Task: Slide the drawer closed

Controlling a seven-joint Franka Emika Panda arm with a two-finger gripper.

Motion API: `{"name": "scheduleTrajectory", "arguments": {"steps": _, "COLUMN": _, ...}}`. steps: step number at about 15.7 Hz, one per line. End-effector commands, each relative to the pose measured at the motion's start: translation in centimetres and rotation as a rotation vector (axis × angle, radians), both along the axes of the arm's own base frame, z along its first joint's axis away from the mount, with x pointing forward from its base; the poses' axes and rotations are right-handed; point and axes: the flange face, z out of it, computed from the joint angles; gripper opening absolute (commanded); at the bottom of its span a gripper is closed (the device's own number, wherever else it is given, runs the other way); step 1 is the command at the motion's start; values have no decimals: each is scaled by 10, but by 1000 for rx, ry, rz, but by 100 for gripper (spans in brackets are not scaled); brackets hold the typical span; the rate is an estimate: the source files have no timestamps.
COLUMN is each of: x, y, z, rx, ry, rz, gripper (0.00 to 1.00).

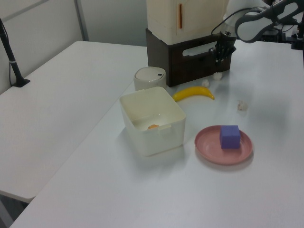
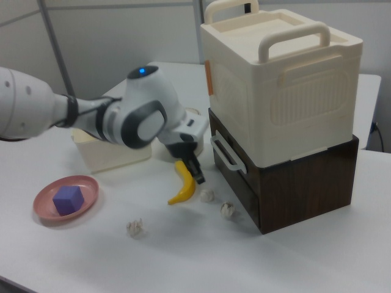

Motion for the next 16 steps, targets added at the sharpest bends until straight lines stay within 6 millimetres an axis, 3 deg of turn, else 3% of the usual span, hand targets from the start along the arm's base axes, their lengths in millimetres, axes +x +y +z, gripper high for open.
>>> {"name": "scheduleTrajectory", "arguments": {"steps": 1, "x": -6, "y": 31, "z": 51, "rx": 6, "ry": 139, "rz": 88, "gripper": 0}}
{"name": "scheduleTrajectory", "arguments": {"steps": 8, "x": -6, "y": 72, "z": 134, "rx": 59, "ry": 250, "rz": 319, "gripper": 0}}
{"name": "scheduleTrajectory", "arguments": {"steps": 12, "x": -26, "y": 95, "z": 199, "rx": 116, "ry": 226, "rz": 432, "gripper": 0}}
{"name": "scheduleTrajectory", "arguments": {"steps": 16, "x": -53, "y": 111, "z": 252, "rx": 152, "ry": 170, "rz": 463, "gripper": 0}}
